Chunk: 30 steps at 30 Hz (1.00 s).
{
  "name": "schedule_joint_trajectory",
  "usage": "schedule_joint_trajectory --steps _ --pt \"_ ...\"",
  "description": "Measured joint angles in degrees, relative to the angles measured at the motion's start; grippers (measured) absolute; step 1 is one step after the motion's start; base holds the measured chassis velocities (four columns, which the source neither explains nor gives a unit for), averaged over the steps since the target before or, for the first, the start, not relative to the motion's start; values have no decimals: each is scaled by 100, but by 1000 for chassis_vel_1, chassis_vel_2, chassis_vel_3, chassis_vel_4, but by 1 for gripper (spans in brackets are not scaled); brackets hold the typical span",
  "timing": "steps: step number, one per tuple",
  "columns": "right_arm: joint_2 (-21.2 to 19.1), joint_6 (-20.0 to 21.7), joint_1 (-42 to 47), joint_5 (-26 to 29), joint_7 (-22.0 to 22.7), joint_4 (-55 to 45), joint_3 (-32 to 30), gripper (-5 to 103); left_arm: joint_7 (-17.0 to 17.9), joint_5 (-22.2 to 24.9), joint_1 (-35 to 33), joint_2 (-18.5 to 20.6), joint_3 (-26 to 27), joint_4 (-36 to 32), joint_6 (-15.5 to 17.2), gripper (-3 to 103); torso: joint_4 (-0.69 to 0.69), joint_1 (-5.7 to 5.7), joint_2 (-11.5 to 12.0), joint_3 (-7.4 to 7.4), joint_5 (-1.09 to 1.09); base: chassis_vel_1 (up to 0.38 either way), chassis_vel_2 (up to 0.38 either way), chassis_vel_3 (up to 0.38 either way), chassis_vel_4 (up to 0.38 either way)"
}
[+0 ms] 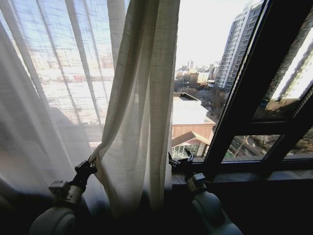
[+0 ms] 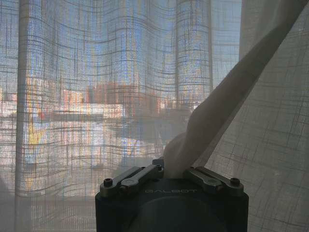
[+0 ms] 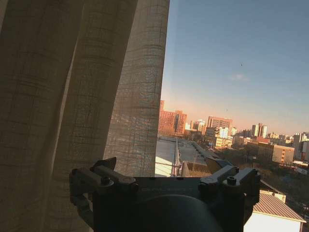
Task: Open the curtains by pulling them apart, changing their state from closed to fully open.
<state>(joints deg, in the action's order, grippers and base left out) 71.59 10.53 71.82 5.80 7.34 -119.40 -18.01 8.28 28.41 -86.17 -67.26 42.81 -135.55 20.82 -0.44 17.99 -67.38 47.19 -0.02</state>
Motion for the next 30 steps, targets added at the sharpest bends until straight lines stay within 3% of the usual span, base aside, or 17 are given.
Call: schedule_joint_trajectory --steps 9,12,14,15,18,21,24,27,30 --pt "-4 12 73 -3 1 -148 -29 100 11 1 -13 -21 -40 -63 117 -1 0 0 0 0 0 0 0 0 0" --pt "-9 11 152 -2 1 -167 -63 100 10 4 -38 -32 -158 -123 163 15 0 1 0 0 0 0 0 0 0" --pt "-9 9 162 -2 2 -168 -64 100 10 7 -46 -34 -182 -137 181 15 0 0 0 0 1 0 0 0 0" --pt "-10 0 194 -2 1 -169 -62 100 5 11 -73 -37 -297 -171 259 25 1 1 0 -1 1 0 0 0 0" --pt "-9 -12 211 -2 0 -164 -43 100 -27 9 -82 -38 -427 -178 318 31 0 1 0 -1 1 0 0 0 0" --pt "-9 -41 217 -13 -1 -132 33 100 -129 -6 -30 3 -660 -106 406 47 0 1 0 -1 0 0 0 0 0" --pt "-28 -45 208 -17 -2 -122 81 100 -150 -20 34 71 -794 -13 412 52 0 1 0 -1 0 0 0 0 0" --pt "-73 -45 175 -22 -2 -116 132 100 -227 -6 175 194 -994 184 412 69 1 1 0 -1 2 0 0 0 0" --pt "-100 -45 167 -23 -2 -104 148 100 -279 5 278 250 -1110 304 400 75 0 1 -1 -1 1 0 0 0 0"
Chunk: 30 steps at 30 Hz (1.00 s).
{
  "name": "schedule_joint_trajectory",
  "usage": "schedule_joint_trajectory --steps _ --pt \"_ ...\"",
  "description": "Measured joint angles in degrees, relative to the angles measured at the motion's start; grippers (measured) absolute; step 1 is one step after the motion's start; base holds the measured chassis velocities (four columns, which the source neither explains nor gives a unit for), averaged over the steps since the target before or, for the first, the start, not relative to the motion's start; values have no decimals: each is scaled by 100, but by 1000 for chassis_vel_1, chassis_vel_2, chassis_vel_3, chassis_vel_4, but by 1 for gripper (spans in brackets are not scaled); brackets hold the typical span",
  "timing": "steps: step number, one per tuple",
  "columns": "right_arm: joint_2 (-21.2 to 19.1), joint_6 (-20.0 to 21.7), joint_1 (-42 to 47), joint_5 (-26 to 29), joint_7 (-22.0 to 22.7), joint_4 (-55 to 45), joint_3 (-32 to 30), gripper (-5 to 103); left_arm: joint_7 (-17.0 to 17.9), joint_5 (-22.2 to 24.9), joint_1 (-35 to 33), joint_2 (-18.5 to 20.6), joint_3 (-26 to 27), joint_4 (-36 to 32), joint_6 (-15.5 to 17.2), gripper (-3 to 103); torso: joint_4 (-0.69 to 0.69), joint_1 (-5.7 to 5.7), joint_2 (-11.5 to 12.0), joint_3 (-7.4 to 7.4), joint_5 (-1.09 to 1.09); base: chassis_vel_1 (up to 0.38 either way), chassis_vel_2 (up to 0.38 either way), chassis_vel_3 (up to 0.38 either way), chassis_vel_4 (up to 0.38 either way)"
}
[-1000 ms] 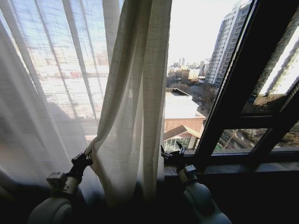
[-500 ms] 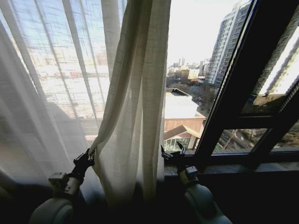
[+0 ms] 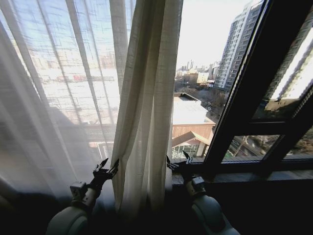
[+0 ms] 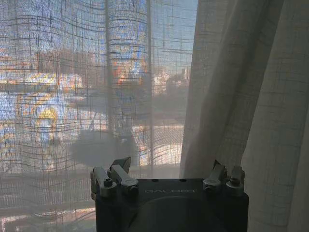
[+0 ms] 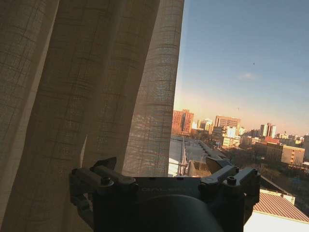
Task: Open the curtains by pulling them apart, changing their state from closed to fully open.
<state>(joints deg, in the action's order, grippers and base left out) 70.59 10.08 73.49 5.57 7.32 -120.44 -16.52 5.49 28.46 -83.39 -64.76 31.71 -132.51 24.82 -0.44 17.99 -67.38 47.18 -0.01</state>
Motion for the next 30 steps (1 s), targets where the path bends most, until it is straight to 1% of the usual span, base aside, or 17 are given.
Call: schedule_joint_trajectory --steps 4,6,8,10,13,16,17,30 --pt "-29 0 4 2 3 8 0 100 5 -10 140 -51 -177 166 -15 96 -1 0 0 1 0 0 0 0 0" --pt "-28 0 5 4 4 10 -9 100 25 -16 133 -83 -175 162 -15 96 -1 0 0 0 0 0 0 0 0" --pt "-6 7 -9 11 10 21 -20 100 173 -34 69 -145 -117 115 -27 100 0 0 0 0 0 0 0 0 0" --pt "3 10 -16 11 12 21 -21 100 226 -53 49 -158 -82 97 -37 100 0 0 0 0 0 0 0 0 0" --pt "61 45 -61 14 28 19 -23 100 476 -152 10 -179 59 20 -59 100 0 0 0 0 -1 0 0 0 0" --pt "70 70 -69 16 55 16 -29 100 534 -171 4 -190 109 -8 -64 100 1 0 0 0 0 0 0 0 0" --pt "71 136 -69 25 108 -2 -39 100 572 -200 -11 -205 162 -29 -78 100 0 0 0 0 0 0 0 0 0" --pt "74 310 -74 42 142 -38 -32 100 575 -259 -120 -222 200 -125 -101 100 0 0 0 0 0 0 0 0 0"
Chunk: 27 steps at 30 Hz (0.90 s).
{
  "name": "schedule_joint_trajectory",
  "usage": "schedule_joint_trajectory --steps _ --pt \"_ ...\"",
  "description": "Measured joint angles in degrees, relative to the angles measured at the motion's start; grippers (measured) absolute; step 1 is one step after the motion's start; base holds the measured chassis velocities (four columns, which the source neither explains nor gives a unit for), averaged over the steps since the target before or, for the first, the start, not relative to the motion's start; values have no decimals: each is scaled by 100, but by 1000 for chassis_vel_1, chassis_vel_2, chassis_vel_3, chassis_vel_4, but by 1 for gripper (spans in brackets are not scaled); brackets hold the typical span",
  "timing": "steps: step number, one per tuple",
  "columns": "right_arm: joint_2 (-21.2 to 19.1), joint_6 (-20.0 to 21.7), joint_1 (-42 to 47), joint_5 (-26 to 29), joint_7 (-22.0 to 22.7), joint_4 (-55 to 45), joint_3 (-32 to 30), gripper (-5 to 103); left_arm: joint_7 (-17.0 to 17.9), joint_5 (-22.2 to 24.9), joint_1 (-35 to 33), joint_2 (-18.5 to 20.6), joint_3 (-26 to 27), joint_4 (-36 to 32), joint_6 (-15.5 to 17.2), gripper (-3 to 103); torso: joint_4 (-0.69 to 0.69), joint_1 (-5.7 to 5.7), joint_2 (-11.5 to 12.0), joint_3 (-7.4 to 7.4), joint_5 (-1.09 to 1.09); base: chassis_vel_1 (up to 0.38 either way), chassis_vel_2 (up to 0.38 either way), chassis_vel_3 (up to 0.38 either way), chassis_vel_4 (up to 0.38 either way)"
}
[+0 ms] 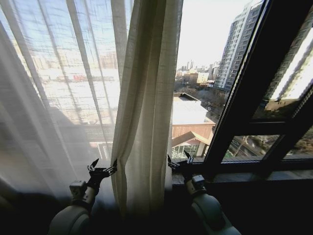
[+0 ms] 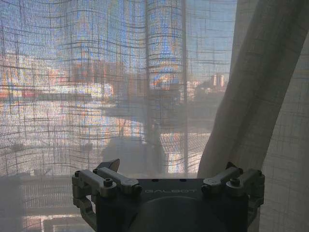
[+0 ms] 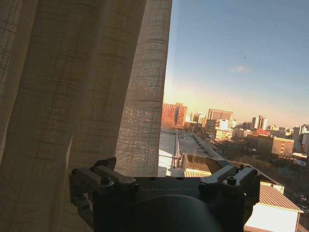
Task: Open the curtains by pulling them apart, changing their state from closed to fully open.
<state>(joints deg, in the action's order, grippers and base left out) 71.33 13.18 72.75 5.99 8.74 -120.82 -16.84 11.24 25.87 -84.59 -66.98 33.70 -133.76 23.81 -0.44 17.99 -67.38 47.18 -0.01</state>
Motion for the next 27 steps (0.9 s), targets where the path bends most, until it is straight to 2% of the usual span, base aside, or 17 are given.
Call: schedule_joint_trajectory --steps 8,21,27 --pt "-27 15 -50 1 -3 0 26 100 -7 -25 -74 -12 23 -70 -5 100 1 0 0 0 1 -90 -96 98 102" --pt "-29 -1 -148 5 -9 119 81 100 -15 -43 -123 -50 34 -103 -14 100 -1 -1 0 0 -1 -257 -251 248 258" --pt "-11 -44 -160 -17 -25 196 137 100 -16 -236 -171 -163 14 -113 -148 100 -1 -2 0 0 -4 -132 -137 139 145"
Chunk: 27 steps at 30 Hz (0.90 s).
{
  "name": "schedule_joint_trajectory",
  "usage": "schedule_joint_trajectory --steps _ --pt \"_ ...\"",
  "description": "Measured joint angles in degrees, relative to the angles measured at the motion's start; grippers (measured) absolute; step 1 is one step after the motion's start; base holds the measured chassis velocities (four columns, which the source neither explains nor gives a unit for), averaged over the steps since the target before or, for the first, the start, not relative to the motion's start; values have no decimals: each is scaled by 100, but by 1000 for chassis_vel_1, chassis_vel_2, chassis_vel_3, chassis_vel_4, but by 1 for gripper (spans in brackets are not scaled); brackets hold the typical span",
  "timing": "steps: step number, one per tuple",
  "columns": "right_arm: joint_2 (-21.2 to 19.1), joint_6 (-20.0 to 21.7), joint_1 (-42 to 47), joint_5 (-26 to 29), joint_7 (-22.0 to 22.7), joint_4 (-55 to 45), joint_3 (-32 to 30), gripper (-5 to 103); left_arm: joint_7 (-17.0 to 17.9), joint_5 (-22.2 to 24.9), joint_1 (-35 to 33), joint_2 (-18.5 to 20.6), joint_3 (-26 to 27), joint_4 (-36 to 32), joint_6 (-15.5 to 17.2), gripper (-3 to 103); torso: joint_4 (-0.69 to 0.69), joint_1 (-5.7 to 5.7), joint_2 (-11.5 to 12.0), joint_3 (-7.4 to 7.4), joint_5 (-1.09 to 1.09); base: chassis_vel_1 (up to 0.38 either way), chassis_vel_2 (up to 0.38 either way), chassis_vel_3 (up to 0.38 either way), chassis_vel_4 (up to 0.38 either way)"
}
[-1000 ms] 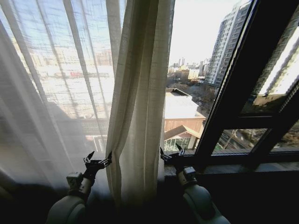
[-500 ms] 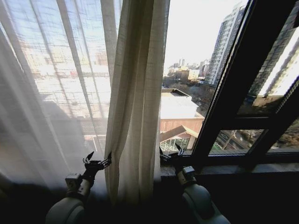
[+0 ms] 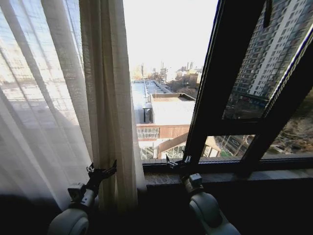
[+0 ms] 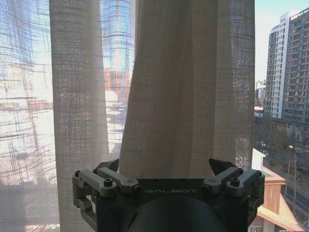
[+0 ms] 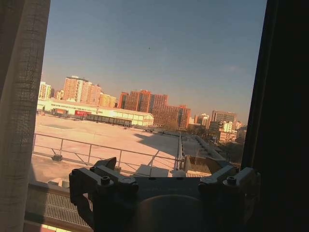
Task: Open the curtains by pulling them apart, changing their state from closed to fully open.
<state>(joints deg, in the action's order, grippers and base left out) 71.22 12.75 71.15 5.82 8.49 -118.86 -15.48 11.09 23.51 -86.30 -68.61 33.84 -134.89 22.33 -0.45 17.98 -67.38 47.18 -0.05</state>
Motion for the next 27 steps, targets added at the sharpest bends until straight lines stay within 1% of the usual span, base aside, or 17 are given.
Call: schedule_joint_trajectory --steps 3,5,7,9,12,13,14,17,21,22,25,26,27 --pt "1 -9 -19 -7 -3 41 39 100 -7 -28 1 -16 -63 8 -13 100 1 0 0 0 1 0 0 0 0" --pt "6 -15 -57 -13 -7 75 102 100 -125 -30 77 46 -162 130 -42 100 4 0 0 0 9 0 0 0 0" --pt "11 -18 -76 -15 -8 91 132 100 -193 -30 137 86 -205 213 -84 100 4 1 0 0 9 6 51 -28 -31" --pt "14 -20 -107 -20 -9 115 188 100 -296 -11 322 198 -305 475 -195 100 3 1 0 0 6 30 50 -15 -50" --pt "3 -22 -133 -23 -9 137 218 100 -404 110 541 366 -443 787 -291 100 1 2 0 1 5 7 6 -12 -19" --pt "3 -22 -133 -23 -9 137 218 100 -404 110 541 366 -443 787 -291 100 1 2 0 1 5 0 0 0 0" --pt "-8 -23 -144 -24 -9 142 222 100 -445 149 662 466 -539 946 -334 100 1 2 0 1 3 0 0 0 0" --pt "-17 -25 -157 -24 -8 148 223 100 -459 181 771 545 -628 1068 -349 100 0 2 0 1 2 0 0 0 0" --pt "-17 -34 -175 -25 -4 161 220 100 -465 345 1143 736 -842 1388 -353 100 2 1 0 0 4 0 0 0 0" --pt "-17 -34 -175 -25 -4 161 220 100 -465 345 1143 736 -842 1388 -353 100 2 1 0 0 4 0 0 0 0" --pt "-16 -48 -181 -26 -3 180 218 100 -461 383 1368 848 -929 1598 -356 100 2 2 0 1 4 0 0 0 0" --pt "-20 -79 -192 -27 -2 194 217 100 -501 388 1567 946 -1008 1806 -389 100 1 2 0 1 4 0 0 0 0" --pt "-20 -79 -192 -27 -2 194 217 100 -501 388 1567 946 -1008 1806 -389 100 1 2 0 1 4 0 0 0 0"
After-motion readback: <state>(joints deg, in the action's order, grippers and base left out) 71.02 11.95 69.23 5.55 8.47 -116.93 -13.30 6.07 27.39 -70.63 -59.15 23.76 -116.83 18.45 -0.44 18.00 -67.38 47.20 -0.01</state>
